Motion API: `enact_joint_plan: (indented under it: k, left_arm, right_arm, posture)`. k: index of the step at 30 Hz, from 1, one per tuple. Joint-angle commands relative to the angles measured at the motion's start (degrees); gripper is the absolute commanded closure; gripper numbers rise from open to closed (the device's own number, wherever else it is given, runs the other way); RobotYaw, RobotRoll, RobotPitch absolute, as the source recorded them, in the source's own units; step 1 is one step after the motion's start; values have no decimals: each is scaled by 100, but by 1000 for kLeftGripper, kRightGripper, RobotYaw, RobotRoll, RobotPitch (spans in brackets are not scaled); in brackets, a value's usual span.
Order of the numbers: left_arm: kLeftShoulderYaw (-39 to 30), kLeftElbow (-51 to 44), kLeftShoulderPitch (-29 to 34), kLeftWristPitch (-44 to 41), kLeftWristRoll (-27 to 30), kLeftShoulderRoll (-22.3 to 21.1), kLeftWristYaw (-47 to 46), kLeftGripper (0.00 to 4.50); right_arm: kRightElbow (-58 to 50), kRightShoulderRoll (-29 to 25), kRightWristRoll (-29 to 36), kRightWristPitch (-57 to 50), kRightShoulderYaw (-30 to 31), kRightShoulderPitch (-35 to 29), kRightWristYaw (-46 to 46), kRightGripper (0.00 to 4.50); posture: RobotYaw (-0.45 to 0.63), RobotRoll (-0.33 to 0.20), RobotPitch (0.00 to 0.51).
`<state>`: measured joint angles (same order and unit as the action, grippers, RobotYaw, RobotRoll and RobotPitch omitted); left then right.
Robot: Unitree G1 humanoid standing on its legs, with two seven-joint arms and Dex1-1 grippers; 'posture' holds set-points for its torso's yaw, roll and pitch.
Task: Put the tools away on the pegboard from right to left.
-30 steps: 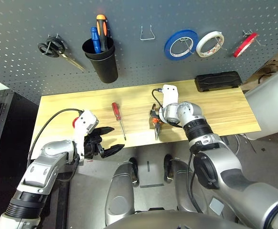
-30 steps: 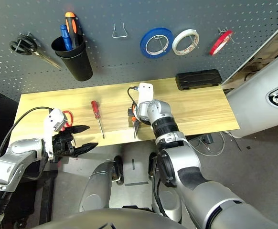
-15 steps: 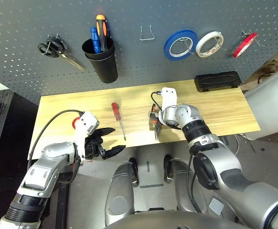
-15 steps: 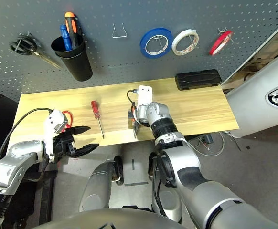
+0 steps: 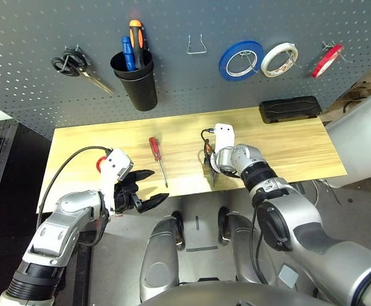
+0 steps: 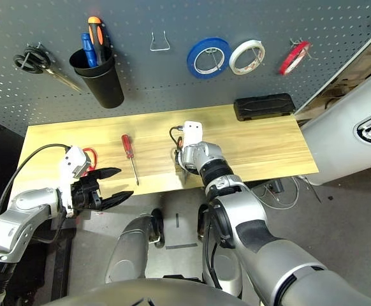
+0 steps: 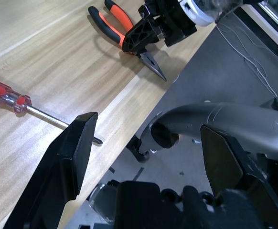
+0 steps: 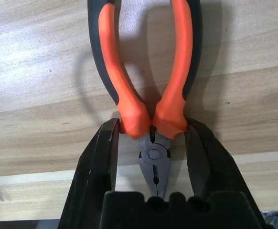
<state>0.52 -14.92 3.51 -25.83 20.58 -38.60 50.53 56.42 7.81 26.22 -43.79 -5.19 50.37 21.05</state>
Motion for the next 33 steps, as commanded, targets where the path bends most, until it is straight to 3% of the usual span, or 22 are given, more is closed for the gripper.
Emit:
enact_joint_plan:
  k: [1, 4, 9, 15, 21, 29, 33]
  left_arm:
    - [66, 102, 1, 19, -12, 69, -17, 0]
    - [113, 264, -114, 111, -55, 153, -7, 0]
    - [174, 398, -220, 237, -96, 227, 45, 0]
    - [195, 478, -356, 293, -85, 277, 50, 0]
    - [226, 509, -519, 302, -58, 322, 44, 0]
    - [65, 296, -517, 123, 135, 383, -26, 0]
    - [-261, -126, -411, -68, 650, 437, 7, 0]
  right_arm:
    - [-415, 552, -494, 48, 544, 154, -541, 2373]
    - [-1563, -123, -1118, 212, 1760, -415, -1909, 2373]
    - [-3338, -924, -1288, -195, 2069, -1239, -2749, 2373]
    - [-4560, -1585, -1317, -755, 1895, -1568, -3202, 2373]
    - [-5808, -2579, -900, -880, 1604, -1710, -4401, 2373]
    - [-6261, -3242, -364, -341, 1096, -1751, -5725, 2373]
    - [-6400, -3609, 308, -391, 605, -1511, -6560, 2373]
  posture:
    - [50, 0, 196]
    - [38, 0, 202]
    - [31, 0, 197]
    - [6, 0, 168]
    - [-7, 0, 155]
    - [-8, 0, 139]
    - [-6, 0, 134]
